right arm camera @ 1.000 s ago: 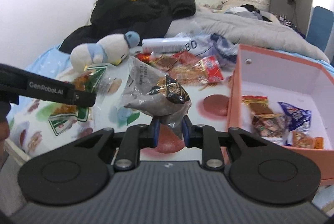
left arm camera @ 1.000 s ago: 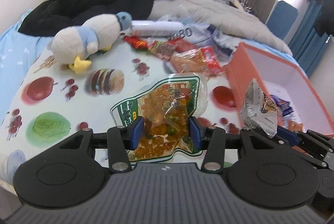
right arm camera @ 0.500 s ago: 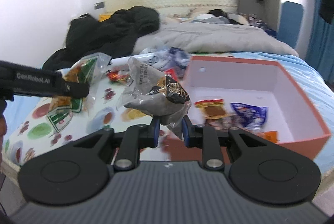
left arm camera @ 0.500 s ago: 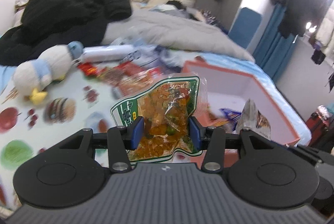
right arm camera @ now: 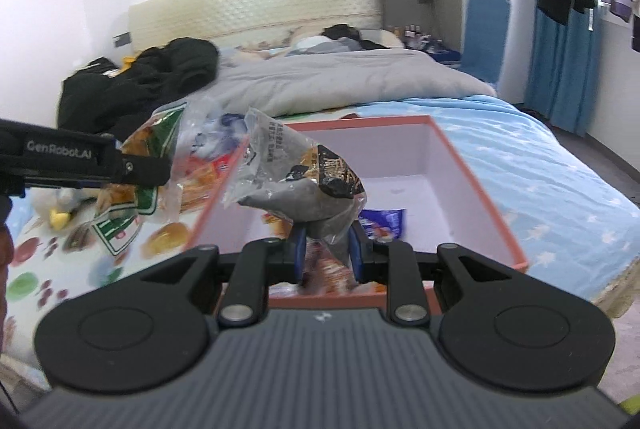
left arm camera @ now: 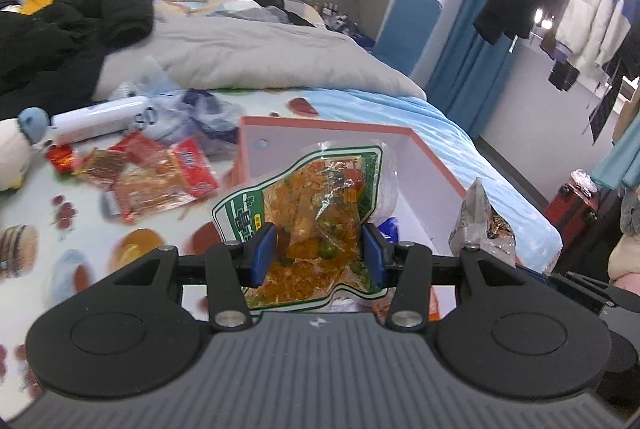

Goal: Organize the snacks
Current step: 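Lower both held packs into the pink box and open both tools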

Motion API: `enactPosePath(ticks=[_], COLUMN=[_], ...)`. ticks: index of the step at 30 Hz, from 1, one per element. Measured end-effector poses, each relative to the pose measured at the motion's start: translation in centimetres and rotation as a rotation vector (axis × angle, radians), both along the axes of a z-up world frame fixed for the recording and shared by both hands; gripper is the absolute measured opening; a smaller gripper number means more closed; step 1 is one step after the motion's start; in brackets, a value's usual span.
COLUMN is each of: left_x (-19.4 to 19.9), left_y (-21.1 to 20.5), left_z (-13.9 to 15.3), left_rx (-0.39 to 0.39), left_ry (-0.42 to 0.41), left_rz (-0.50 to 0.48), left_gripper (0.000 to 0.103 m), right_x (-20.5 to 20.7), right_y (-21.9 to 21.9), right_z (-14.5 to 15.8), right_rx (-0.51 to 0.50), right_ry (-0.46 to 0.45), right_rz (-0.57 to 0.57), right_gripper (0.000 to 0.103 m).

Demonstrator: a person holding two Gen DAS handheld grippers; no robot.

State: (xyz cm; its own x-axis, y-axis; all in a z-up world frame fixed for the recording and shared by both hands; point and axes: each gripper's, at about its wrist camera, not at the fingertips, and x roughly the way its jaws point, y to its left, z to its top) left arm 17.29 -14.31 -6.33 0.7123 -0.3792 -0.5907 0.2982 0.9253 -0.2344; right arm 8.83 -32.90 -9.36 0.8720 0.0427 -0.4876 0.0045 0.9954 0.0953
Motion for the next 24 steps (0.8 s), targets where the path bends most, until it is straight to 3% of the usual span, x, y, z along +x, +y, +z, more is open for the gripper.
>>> enactPosePath(ticks=[9, 24], left_x=[4.8, 10.1], left_y=[-4.8, -8.9], left_z=[-1.9, -4.5], left_rx=[0.049, 0.122], left_ry=[0.053, 0.128], left_rz=[-0.027, -0.027], left_gripper=[0.053, 0.056], right_x=[3.9, 8.9], right_y=[-4.0, -6.9], right_z=[-1.9, -4.7], right_rx=[0.037, 0.087], right_ry=[0.051, 0.127], right_rz=[-0.024, 0.024], right_gripper=[0.026, 0.028])
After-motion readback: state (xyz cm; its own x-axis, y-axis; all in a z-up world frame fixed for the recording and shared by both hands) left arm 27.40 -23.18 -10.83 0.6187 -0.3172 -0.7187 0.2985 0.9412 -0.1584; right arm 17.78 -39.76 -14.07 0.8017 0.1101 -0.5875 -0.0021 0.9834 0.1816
